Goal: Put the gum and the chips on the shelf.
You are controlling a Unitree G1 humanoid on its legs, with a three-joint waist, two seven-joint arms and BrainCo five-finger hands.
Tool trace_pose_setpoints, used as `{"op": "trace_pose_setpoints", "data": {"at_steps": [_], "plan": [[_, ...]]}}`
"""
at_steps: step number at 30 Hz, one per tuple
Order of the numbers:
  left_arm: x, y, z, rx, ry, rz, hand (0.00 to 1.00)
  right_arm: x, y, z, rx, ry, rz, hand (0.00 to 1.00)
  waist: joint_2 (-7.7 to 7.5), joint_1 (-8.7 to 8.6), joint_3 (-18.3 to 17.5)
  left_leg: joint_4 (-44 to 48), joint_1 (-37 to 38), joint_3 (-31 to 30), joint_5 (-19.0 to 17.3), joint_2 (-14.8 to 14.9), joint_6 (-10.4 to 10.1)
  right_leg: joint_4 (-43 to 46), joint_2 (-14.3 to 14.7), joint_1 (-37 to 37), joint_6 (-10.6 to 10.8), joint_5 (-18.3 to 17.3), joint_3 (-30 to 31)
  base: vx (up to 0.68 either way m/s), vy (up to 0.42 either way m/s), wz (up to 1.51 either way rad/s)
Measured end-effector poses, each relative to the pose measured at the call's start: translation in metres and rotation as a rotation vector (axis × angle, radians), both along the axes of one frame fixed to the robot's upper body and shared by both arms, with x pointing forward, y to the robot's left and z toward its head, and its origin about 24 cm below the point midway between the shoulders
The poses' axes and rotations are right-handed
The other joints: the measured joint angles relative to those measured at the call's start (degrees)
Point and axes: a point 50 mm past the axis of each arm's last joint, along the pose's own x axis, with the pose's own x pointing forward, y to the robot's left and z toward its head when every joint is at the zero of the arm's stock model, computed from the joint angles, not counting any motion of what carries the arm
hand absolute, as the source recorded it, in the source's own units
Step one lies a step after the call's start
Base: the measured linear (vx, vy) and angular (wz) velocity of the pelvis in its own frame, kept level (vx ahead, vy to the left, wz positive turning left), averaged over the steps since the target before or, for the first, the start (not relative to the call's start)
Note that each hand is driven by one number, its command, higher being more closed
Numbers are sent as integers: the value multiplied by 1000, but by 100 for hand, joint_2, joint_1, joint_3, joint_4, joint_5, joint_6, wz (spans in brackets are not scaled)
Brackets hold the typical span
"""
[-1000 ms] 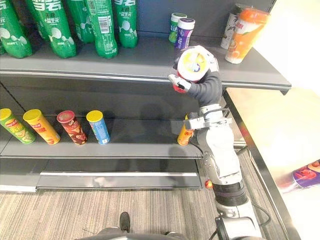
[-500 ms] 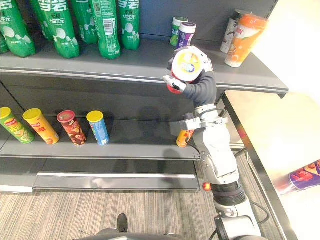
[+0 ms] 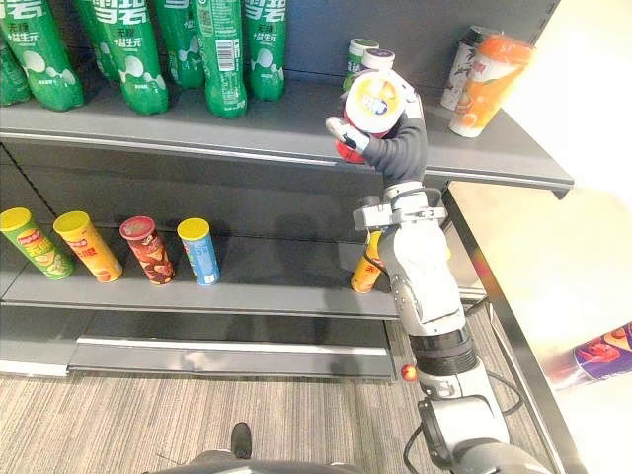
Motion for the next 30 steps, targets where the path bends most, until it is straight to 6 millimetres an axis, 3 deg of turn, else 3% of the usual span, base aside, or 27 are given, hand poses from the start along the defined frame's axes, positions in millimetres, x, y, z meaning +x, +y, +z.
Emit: {"op": "trace_pose_setpoints", "data": {"at_steps": [14, 30], "plan": [[1, -2, 0, -1, 2, -17, 0, 27, -1, 2, -25, 76, -77, 100, 2, 4, 2, 0, -16, -13, 2, 1, -1, -16, 5, -1, 13, 7, -18, 0, 0, 0], [3, -1, 0, 1, -6, -18, 0, 35, -2, -1, -50, 117, -105, 100, 38, 5, 65, 0, -30, -125, 2, -9, -1, -79, 21, 68, 0, 0, -113, 2, 0, 3]]}}
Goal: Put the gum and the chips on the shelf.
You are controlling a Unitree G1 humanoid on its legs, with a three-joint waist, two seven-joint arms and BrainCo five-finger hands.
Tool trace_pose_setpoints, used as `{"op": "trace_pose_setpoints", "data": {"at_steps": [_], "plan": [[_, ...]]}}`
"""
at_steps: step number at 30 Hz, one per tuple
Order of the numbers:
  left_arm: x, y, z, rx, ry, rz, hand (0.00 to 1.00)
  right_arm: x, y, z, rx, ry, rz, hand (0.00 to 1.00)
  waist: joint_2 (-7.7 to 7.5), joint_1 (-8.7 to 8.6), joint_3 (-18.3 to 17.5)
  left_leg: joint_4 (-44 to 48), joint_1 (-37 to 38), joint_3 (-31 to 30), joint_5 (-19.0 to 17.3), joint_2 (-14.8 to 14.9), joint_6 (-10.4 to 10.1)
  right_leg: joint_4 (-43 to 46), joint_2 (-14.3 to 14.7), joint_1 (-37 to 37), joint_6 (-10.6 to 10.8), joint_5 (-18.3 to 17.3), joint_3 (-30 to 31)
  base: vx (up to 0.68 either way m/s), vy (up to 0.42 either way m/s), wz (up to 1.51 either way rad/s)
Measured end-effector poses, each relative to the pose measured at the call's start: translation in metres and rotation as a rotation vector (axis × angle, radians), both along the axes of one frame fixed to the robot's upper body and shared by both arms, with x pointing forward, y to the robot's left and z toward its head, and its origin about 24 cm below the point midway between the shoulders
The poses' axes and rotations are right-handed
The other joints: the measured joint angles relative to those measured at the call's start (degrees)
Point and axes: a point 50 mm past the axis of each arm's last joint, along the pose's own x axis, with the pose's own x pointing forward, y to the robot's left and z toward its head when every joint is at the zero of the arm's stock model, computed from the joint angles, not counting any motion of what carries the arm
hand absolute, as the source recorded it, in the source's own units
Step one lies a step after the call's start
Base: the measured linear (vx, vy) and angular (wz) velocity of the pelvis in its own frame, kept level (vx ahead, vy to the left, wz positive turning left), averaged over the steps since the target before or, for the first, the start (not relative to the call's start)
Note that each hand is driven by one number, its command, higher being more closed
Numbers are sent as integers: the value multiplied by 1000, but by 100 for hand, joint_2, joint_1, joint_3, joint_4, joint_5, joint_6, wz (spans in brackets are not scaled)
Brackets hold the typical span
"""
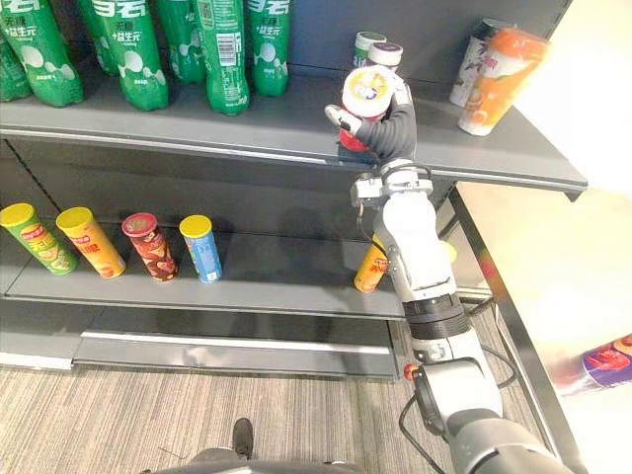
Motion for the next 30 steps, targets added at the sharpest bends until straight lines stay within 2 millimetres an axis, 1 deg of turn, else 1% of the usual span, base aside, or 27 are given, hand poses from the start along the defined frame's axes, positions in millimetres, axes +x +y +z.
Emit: {"op": "trace_pose_setpoints", "data": {"at_steps": [4, 16, 23, 30], "plan": [[0, 0, 0, 0, -1, -1, 0, 3, -2, -5, -26, 19, -26, 100, 2, 2, 6, 0, 0, -4, -1, -1, -2, -1, 2, 4, -4, -2, -5, 35, -5, 2], [2, 0, 0, 0, -9, -4, 0, 3, -12, -4, -17, 9, -72, 100, 22, 1, 69, 0, 1, -2, -6, -1, -7, -2, 2, 4, -44, -29, -3, 3, 0, 0], [2, 0, 0, 0, -9, -5, 0, 2, -13, -4, -25, 4, -91, 100, 20, 4, 75, 0, 1, -3, -6, -2, -7, -3, 2, 4, -46, -30, -3, 0, 0, 0], [3, 0, 1, 2, -10, -5, 0, 4, -24, -5, 13, 9, -145, 100, 3, 19, 134, 0, 0, -2, -5, -5, -6, -4, 0, -1, -47, -32, 1, 0, 0, 0]]}}
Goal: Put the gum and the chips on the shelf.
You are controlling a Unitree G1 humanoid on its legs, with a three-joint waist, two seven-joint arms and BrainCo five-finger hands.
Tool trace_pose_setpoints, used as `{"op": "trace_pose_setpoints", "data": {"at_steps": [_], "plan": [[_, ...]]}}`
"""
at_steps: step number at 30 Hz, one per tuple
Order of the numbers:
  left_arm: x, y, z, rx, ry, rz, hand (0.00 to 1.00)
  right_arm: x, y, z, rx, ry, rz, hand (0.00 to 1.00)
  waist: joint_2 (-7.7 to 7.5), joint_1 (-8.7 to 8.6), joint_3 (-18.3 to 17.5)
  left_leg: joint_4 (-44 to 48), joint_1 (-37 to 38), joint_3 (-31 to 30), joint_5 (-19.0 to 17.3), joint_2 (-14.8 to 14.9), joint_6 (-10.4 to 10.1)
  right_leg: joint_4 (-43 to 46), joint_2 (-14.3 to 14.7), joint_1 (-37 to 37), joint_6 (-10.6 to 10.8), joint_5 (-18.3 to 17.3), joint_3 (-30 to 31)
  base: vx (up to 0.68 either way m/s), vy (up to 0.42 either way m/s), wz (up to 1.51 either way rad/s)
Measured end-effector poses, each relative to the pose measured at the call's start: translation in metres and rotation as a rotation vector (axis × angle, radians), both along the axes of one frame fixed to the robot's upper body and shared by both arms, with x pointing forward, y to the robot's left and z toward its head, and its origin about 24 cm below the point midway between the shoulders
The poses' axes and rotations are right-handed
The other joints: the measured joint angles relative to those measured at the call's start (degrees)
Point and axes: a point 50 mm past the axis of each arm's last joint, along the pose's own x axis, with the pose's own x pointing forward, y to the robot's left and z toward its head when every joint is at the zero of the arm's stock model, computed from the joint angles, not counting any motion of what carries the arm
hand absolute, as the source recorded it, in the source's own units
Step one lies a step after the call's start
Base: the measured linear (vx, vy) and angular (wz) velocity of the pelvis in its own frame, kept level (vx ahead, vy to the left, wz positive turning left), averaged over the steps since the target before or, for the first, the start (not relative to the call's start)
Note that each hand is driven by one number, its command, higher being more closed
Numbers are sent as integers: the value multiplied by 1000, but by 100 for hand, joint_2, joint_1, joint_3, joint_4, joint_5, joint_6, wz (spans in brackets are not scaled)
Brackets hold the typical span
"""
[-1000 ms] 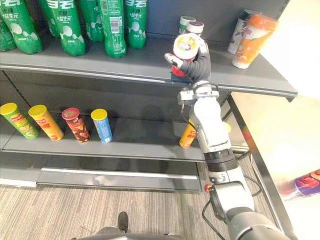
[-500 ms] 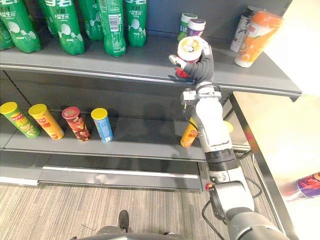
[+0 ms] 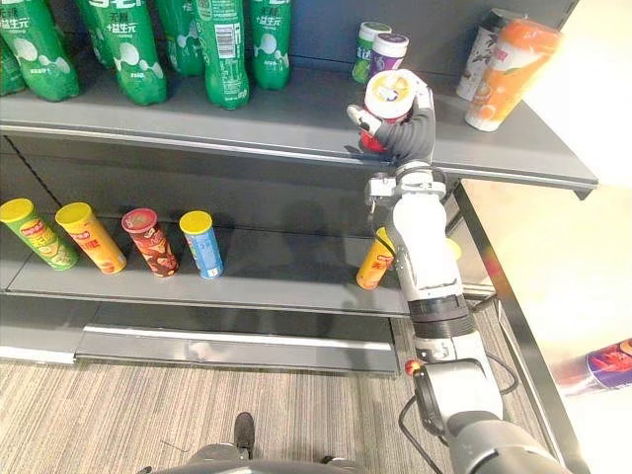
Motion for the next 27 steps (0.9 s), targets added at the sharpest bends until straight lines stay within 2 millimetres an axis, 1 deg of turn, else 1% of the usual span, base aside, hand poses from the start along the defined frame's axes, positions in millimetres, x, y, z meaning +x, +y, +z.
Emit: {"op": "trace_pose_setpoints", "data": {"at_steps": [4, 9, 10, 17, 21, 24, 27], "plan": [[0, 0, 0, 0, 0, -5, 0, 2, -2, -1, 11, 2, -17, 100, -1, 15, 1, 0, -13, 2, 0, 0, 1, 0, -1, -40, -5, -5, 6, 0, 0, 0], [0, 0, 0, 8, 2, 0, 0, 4, -7, 3, 30, -7, -51, 100, -17, 35, 8, 0, -100, -11, 8, 1, 3, 2, 0, -109, -8, -5, -5, 0, 0, 0], [0, 0, 0, 16, 1, 5, 0, 8, -10, 5, 29, -1, -73, 0, -29, 39, 12, 0, -107, -14, 10, 1, 0, 2, 0, -115, -8, -4, -6, 0, 0, 0], [0, 1, 1, 26, 0, 14, 0, 12, -16, 11, 50, -10, -127, 0, -32, 47, 16, 0, -192, -33, 15, -3, 10, 3, 0, -183, -4, -1, -28, 22, 1, 2], [3, 1, 1, 31, -6, 14, 0, 16, -20, 18, 64, -13, -147, 0, -28, 60, 79, 0, -200, -45, 15, -3, 9, 0, 2, -182, -4, -2, -42, 34, -1, 1], [4, 1, 1, 31, -9, 13, 0, 16, -19, 22, 64, -28, -141, 0, -35, 59, 130, 0, -202, -44, 18, -4, 4, 1, 3, -180, -4, -2, -43, 49, -5, 0], [6, 1, 1, 31, -11, 12, 0, 15, -18, 23, 62, -33, -137, 0, -36, 50, 132, 0, -200, -42, 19, -6, 2, 0, 3, -178, -4, -1, -41, 40, -2, -1]]}}
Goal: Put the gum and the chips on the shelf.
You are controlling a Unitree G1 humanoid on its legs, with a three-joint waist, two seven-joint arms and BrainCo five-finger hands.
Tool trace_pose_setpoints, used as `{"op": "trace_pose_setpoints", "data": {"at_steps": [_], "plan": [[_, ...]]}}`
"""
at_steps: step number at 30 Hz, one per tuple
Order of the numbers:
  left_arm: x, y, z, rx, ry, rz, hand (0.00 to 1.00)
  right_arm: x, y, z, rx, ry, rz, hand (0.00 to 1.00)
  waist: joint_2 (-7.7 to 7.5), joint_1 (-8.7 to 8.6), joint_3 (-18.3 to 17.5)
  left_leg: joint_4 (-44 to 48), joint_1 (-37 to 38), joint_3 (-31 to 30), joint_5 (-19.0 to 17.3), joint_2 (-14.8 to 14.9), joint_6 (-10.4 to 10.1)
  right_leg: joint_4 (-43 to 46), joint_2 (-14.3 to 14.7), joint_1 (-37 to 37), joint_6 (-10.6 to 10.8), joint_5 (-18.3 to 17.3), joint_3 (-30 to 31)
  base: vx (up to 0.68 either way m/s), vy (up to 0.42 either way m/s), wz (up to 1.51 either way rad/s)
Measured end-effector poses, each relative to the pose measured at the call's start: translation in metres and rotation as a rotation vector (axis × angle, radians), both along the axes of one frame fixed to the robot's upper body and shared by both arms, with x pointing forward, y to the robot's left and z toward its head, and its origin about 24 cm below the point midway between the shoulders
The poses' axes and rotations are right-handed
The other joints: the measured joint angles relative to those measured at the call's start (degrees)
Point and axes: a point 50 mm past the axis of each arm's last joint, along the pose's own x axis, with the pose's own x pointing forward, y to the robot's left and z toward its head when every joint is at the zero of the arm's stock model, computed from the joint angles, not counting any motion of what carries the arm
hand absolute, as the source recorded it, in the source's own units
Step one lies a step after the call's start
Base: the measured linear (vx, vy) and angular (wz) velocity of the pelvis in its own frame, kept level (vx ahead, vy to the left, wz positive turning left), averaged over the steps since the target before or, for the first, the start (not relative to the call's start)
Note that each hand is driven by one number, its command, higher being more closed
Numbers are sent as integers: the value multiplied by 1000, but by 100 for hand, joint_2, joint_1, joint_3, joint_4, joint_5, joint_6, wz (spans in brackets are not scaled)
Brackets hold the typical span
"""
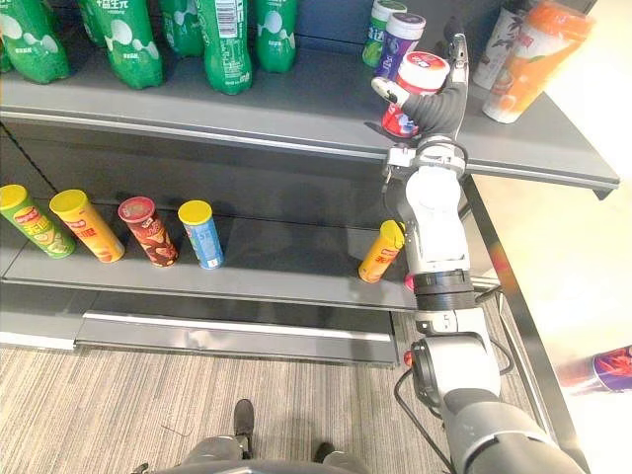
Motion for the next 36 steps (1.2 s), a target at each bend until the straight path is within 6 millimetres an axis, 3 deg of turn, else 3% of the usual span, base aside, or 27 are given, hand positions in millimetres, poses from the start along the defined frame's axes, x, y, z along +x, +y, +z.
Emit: {"op": "trace_pose_setpoints", "data": {"at_steps": [14, 22, 36], "plan": [[5, 0, 2, 3, -20, -8, 0, -9, 1, -1, -81, -32, -21, 0, -3, 1, -2, 0, 20, 10, 0, 1, -9, 1, 1, 17, 50, 33, 4, 7, 0, 0], [7, 0, 2, 10, -28, -23, 0, -17, 0, -11, -164, -49, -156, 0, 1, 8, -1, 0, 119, 10, -12, 5, -23, 4, 3, 116, 50, 34, 5, 0, 0, 0], [7, 1, 3, 18, -33, -11, 0, -43, -27, 38, -7, -288, -352, 0, 10, 70, -6, 0, 130, -48, -3, 12, -25, 1, 15, 152, 51, 34, -63, 11, -2, 1]]}}
